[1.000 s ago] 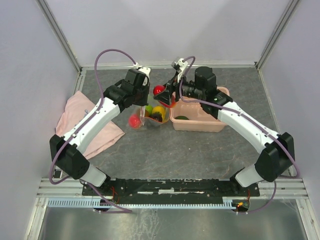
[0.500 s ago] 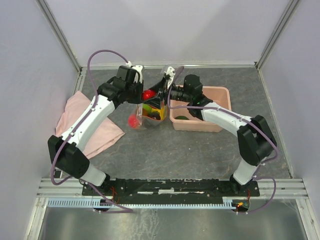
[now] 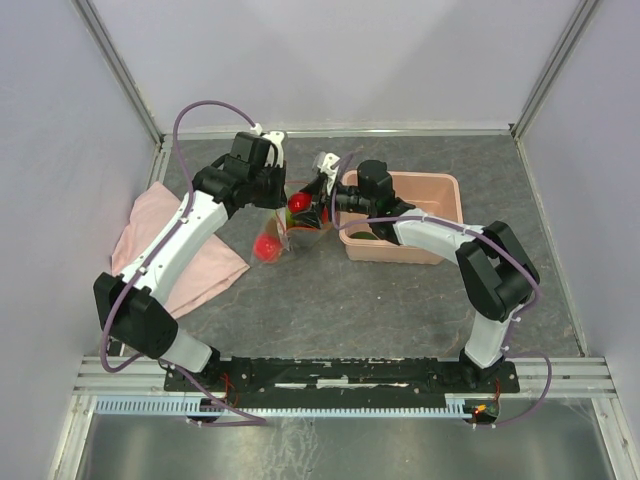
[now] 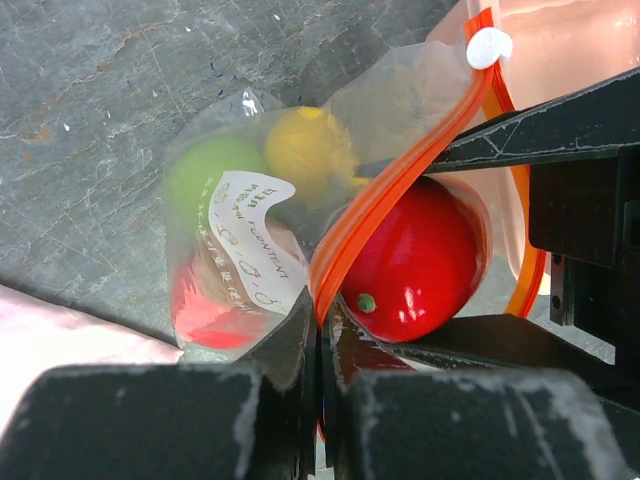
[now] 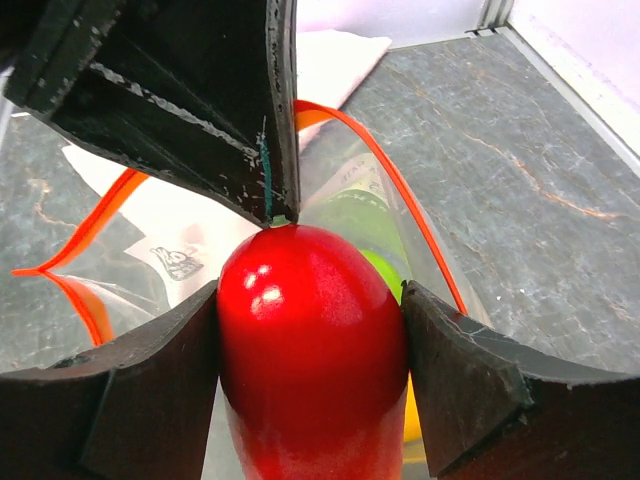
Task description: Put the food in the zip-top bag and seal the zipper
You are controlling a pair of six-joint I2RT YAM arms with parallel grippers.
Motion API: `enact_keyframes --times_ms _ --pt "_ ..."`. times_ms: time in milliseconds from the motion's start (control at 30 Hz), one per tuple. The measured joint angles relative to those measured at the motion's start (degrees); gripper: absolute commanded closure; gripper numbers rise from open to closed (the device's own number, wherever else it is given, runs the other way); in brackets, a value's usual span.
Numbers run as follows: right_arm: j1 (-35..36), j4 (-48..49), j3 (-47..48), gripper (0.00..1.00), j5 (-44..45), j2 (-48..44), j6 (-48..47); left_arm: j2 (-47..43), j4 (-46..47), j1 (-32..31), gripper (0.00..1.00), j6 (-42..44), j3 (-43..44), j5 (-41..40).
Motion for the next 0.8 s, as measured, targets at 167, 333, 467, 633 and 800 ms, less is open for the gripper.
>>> enact_keyframes --times_ms 167,333,467,633,800 --pt "0.0 -0.8 0.1 0.50 1.3 0.1 -2.2 0.0 0.1 0.0 0.97 0.0 -0.4 0.1" --pt "0.1 -1.0 1.7 0.38 2.6 1.2 -2.2 0.0 0.2 0.2 0.97 0.0 -0.8 0.9" --pt "0.1 -1.0 2.0 0.26 4.0 1.5 -2.4 0.0 0.2 0.2 0.97 0.0 -0.9 1.2" --pt "0.2 -3.0 2.7 0.17 4.9 1.5 -2.3 0.0 0.3 0.2 0.97 0.0 -0.9 1.1" --pt "0.2 -7.2 5.7 0.01 4.9 1.1 -1.0 0.0 0.3 0.2 0.97 0.0 -0.9 1.1"
